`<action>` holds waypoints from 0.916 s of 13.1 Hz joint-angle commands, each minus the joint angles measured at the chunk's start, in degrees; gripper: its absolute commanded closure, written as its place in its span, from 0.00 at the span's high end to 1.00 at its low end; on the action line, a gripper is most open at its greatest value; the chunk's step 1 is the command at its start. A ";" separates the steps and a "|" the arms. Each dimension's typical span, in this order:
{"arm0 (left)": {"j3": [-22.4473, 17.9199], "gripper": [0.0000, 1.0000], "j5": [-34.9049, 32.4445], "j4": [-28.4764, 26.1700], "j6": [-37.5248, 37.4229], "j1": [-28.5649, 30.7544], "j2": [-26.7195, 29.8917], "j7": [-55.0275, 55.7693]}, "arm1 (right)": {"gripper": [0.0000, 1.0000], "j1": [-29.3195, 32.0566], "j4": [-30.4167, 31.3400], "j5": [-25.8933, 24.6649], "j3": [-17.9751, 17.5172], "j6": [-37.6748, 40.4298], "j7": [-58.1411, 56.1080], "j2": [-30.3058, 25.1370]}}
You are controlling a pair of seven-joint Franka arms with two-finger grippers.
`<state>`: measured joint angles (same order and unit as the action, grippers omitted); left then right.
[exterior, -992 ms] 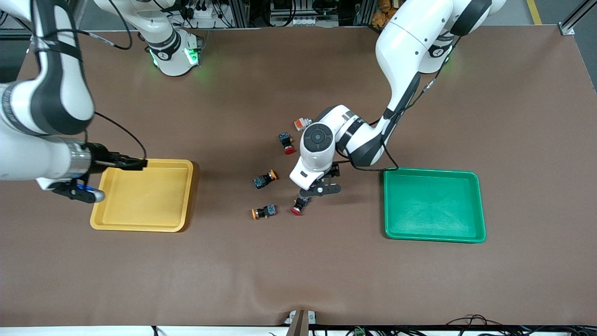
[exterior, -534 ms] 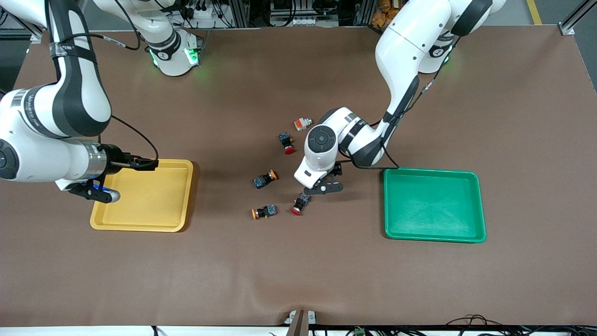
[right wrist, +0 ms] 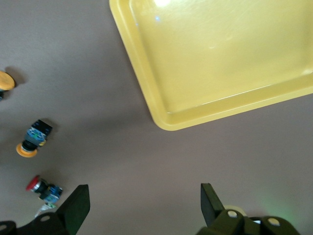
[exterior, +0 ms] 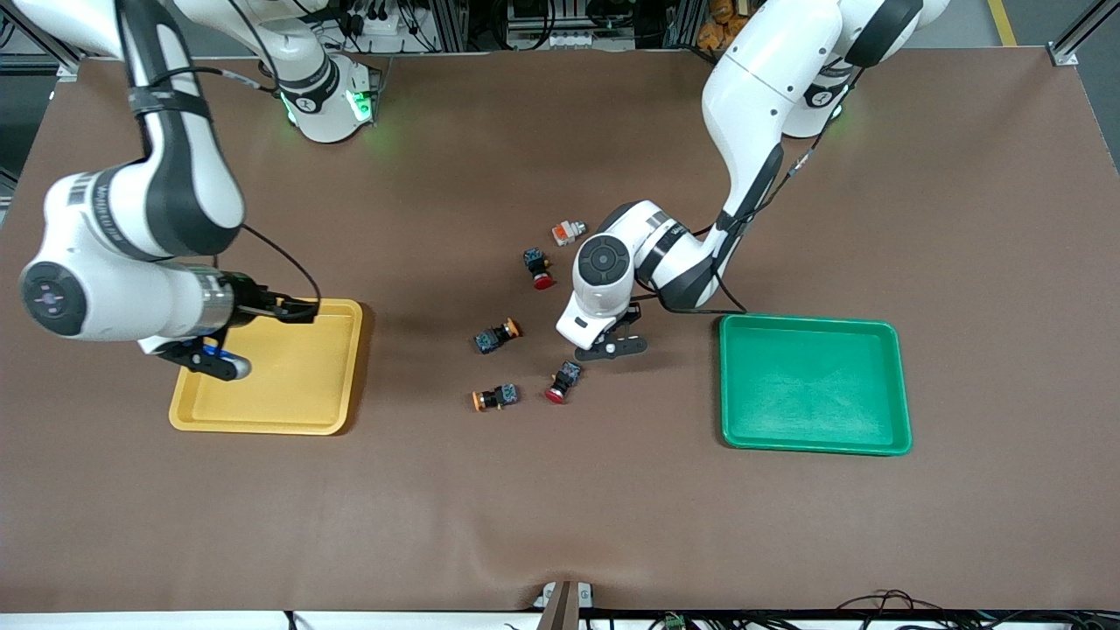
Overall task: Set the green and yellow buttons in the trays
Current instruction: 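Grasp the green button with the left gripper while the right gripper reaches the switches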
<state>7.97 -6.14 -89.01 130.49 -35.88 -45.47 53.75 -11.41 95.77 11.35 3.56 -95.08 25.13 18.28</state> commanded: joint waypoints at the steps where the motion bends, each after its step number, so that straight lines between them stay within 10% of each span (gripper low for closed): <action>1: 0.03 0.00 -0.54 -1.60 0.21 0.11 2.05 1.62 | 1.00 -2.03 2.84 1.04 0.39 -2.65 2.91 -0.87; 12: -0.41 0.00 -1.42 -1.34 -11.22 19.60 16.38 -22.52 | 0.99 -17.05 4.34 3.06 0.39 -25.04 37.60 9.13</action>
<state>6.86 -6.28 -88.66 120.23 -19.41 -31.13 35.20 -26.16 100.34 13.46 3.34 -116.83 57.99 25.18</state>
